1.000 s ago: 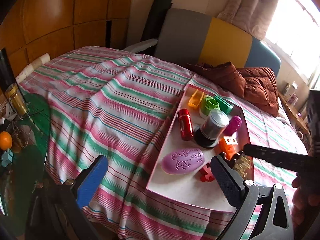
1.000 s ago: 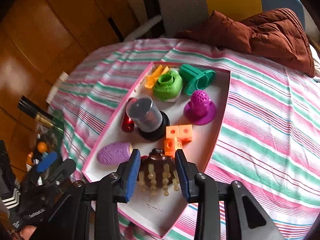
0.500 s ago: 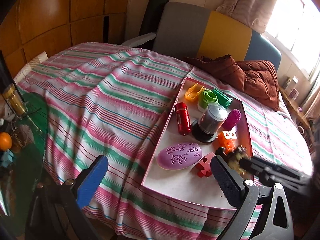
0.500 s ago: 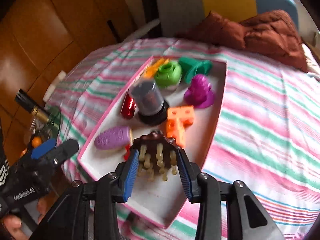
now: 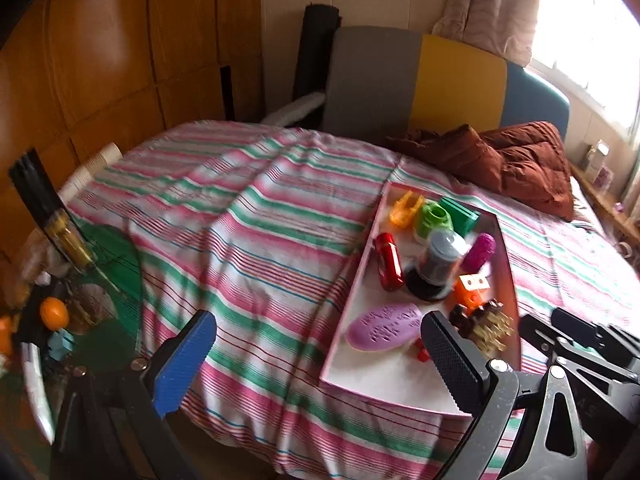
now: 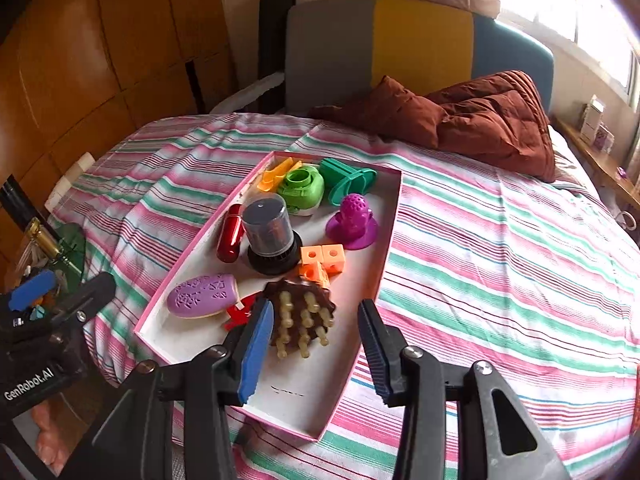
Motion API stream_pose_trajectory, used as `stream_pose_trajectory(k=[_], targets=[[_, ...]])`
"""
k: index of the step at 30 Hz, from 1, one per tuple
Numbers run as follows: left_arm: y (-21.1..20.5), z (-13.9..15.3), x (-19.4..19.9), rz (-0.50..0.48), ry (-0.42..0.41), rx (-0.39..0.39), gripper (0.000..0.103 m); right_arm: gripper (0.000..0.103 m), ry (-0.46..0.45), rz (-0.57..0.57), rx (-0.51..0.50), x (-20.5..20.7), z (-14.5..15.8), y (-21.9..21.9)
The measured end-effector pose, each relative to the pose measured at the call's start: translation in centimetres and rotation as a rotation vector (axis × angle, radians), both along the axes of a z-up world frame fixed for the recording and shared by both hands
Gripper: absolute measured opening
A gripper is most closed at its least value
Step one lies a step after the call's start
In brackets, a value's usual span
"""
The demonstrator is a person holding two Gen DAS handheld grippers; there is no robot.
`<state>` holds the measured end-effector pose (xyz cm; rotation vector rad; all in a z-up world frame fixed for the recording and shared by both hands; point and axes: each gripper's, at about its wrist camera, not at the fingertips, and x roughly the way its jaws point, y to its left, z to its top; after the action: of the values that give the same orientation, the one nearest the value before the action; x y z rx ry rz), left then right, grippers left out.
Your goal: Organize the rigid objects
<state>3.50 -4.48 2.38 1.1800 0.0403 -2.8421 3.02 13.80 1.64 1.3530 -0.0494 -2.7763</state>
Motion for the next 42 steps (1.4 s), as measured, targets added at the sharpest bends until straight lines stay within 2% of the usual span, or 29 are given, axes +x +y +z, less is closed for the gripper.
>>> stream_pose_trajectory(k=[4,6,12,18,24,32,39,42], targets=[[1.2,0.6,0.1,-0.006,0.024,-0.123,0.103,0.044,-0.001,-0.046,0.007,0.0,-0.1,0.3],[1.6,0.8,0.3,-0.033,0.034,-0.149,0.103,0.045,0.002,-0.065,0.003,0.1,-0.1,0.4],[1.8,0.7,0.1,-0.068,-0.009,-0.089,0.103,0.045,0.017,-0.09,-0.015,0.1,0.1,0.8],[2.9,-0.1,-0.4,-0.069,-0.06,-0.128,0.103,0.046,0.018,-0.105,-0.002,0.0,0.1,0.8],[2.8,-0.3,-0.5,-0.067,-0.073,-0.099,0.103,0.046,0.004,-0.13,-0.005,-0.3,-0.3,1.0],[3.7,-0.6,-0.7,-0.107,-0.092,-0.115,0.103,0.046,-0.01,-0.155,-0.007,-0.7,-0.6,1.4],[4.4,-1.0,-1.1,-0.127,-0.13,-0.071,0.103,0.046,-0.01,-0.164,-0.015,-0.9,-0.7,1.6],[4.8,-1.0,-0.9,-0.119,-0.118,-0.086,0.103,0.046,-0.013,-0.17,-0.023,-0.9,-0.8,1.9]])
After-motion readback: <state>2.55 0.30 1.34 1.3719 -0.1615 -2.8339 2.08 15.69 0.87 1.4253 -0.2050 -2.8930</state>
